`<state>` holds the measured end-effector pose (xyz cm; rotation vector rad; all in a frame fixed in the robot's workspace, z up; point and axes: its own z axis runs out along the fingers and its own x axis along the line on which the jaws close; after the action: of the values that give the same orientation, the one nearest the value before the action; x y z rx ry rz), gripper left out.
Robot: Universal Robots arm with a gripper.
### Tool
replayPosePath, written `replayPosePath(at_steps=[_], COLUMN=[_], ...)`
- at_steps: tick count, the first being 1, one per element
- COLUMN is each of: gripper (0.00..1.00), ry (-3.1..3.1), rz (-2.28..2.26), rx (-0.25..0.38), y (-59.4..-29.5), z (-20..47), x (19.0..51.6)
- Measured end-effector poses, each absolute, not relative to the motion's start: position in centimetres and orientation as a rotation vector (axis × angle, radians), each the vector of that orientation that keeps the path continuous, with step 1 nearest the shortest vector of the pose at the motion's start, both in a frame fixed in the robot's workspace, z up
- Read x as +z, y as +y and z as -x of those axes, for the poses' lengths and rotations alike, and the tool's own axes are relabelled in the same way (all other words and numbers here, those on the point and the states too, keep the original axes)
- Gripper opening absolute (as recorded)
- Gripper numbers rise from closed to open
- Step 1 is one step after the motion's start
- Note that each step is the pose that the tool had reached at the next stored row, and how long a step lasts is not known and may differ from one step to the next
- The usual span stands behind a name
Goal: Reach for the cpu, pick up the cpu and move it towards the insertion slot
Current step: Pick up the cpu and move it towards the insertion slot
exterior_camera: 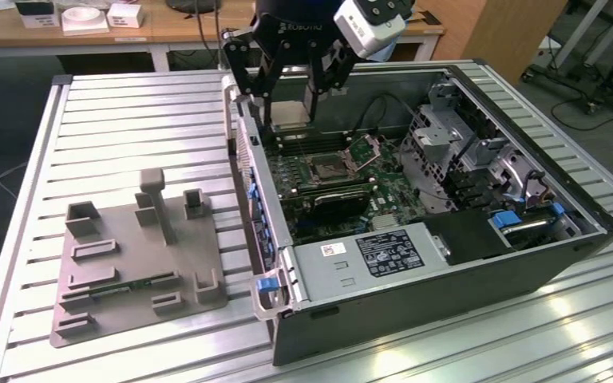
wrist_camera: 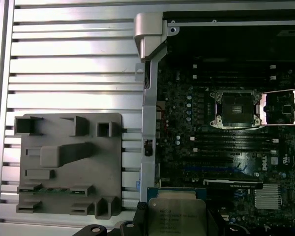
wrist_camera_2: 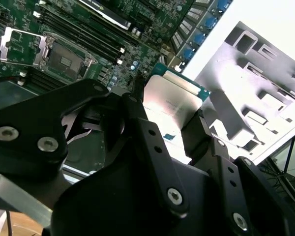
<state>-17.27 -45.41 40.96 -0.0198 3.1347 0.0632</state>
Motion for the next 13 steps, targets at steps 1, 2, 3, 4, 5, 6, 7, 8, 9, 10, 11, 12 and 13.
replayPosePath(at_steps=[1,2,3,4,5,6,7,8,9,10,11,12,13], gripper=[0.55,0.55,0.55,0.55,0.55,0.55,0.55,0.55,0.55,0.55,0.55,0.55,0.55], ry=[3.135,3.135,3.135,3.135,3.135,3.135,3.135,3.135,3.135,3.135,3.135,3.135,3.135], rz=[0.020,0.020,0.020,0.020,0.020,0.020,0.020,0.020,0.020,0.020,0.020,0.020,0.020], rx=[0.063,0.063,0.063,0.063,0.063,0.063,0.063,0.063,0.063,0.063,0.063,0.063,0.063], y=[-45.41,-45.41,-45.41,-45.41,-45.41,-45.41,-45.41,-45.42,-45.42,-45.41,-45.41,-45.41,-45.41], z=[17.17,17.08,16.99,16.89,16.80,16.71,16.63,16.59,16.59,16.57,16.55,16.55,16.54], x=[40.96,40.96,40.96,40.96,40.96,40.96,40.96,40.96,40.96,40.96,40.96,40.96,40.96])
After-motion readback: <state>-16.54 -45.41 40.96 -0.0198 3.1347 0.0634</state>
